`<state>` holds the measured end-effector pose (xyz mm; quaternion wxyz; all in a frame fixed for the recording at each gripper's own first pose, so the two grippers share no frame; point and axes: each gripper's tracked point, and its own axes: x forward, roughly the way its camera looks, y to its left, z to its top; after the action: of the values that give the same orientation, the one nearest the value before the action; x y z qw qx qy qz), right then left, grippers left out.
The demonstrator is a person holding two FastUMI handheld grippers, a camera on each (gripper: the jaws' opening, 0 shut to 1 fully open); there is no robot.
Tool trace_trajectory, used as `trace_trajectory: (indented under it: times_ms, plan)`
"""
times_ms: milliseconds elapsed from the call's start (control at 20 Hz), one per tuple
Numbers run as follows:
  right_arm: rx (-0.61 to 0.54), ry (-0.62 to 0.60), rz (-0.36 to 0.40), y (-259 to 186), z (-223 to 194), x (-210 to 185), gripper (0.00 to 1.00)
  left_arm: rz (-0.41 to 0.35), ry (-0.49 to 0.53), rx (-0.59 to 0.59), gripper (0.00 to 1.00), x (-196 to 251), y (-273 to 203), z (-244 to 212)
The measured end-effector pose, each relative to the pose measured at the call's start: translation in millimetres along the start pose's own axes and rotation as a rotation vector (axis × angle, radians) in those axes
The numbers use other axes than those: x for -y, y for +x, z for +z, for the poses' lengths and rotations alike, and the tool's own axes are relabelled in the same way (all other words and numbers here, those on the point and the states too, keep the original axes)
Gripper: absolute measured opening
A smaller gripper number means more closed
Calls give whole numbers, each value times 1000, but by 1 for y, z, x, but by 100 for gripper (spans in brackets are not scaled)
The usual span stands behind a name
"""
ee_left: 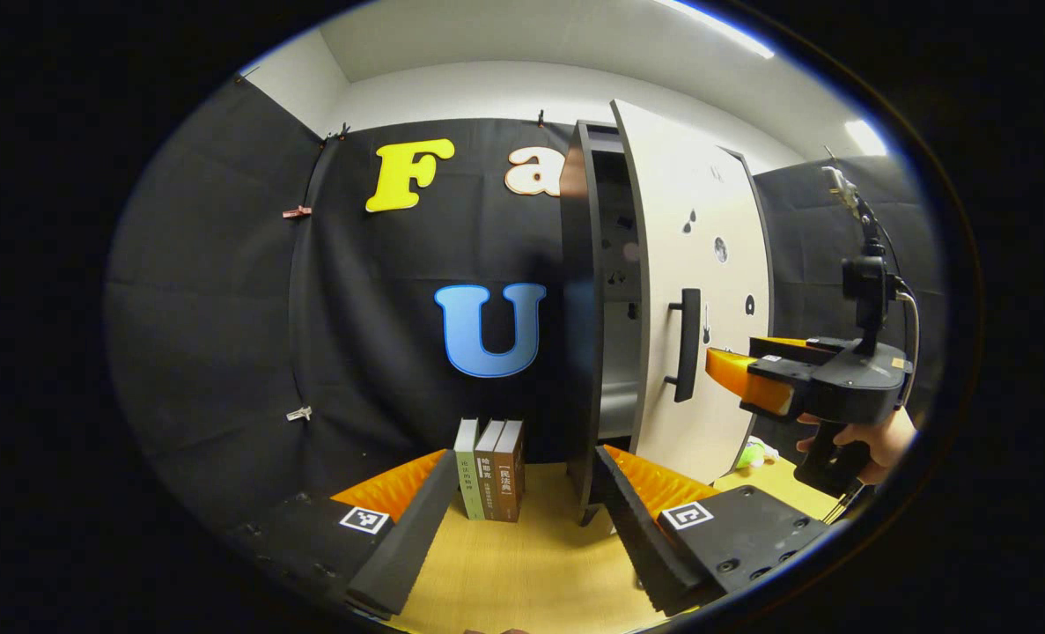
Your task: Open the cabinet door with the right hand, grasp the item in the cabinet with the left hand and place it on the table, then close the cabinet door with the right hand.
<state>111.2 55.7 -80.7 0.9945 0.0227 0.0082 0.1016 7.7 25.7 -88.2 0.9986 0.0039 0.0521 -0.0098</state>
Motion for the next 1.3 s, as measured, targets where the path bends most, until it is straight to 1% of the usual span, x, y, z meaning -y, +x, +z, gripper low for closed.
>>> trace_trajectory:
  times_ms: [250,550,600,650,700,750,800,1200,1250,1300]
  plan:
    - [18,-21,-28,-28,9,17,97,-4,10,24,97,18,6,12]
    - [-14,-2,-56,-58,6,41,97,-11,14,42,97,49,12,21]
    - [-20,0,-63,-63,5,48,97,-10,13,44,99,55,12,22]
    - [-28,1,-69,-68,3,53,97,-6,14,48,96,60,13,23]
    - [-29,1,-77,-73,3,58,97,-3,14,52,99,64,12,25]
    - [-30,1,-83,-77,3,63,97,-1,12,56,99,70,13,26]
    - [-33,0,-85,-80,2,67,97,-2,10,59,96,76,13,26]
    - [-39,0,-103,-99,2,95,97,26,4,65,96,105,21,26]
    - [-38,-1,-107,-101,2,99,97,27,6,65,96,108,22,26]
    - [-37,-1,-111,-101,2,103,97,30,8,66,99,111,23,25]
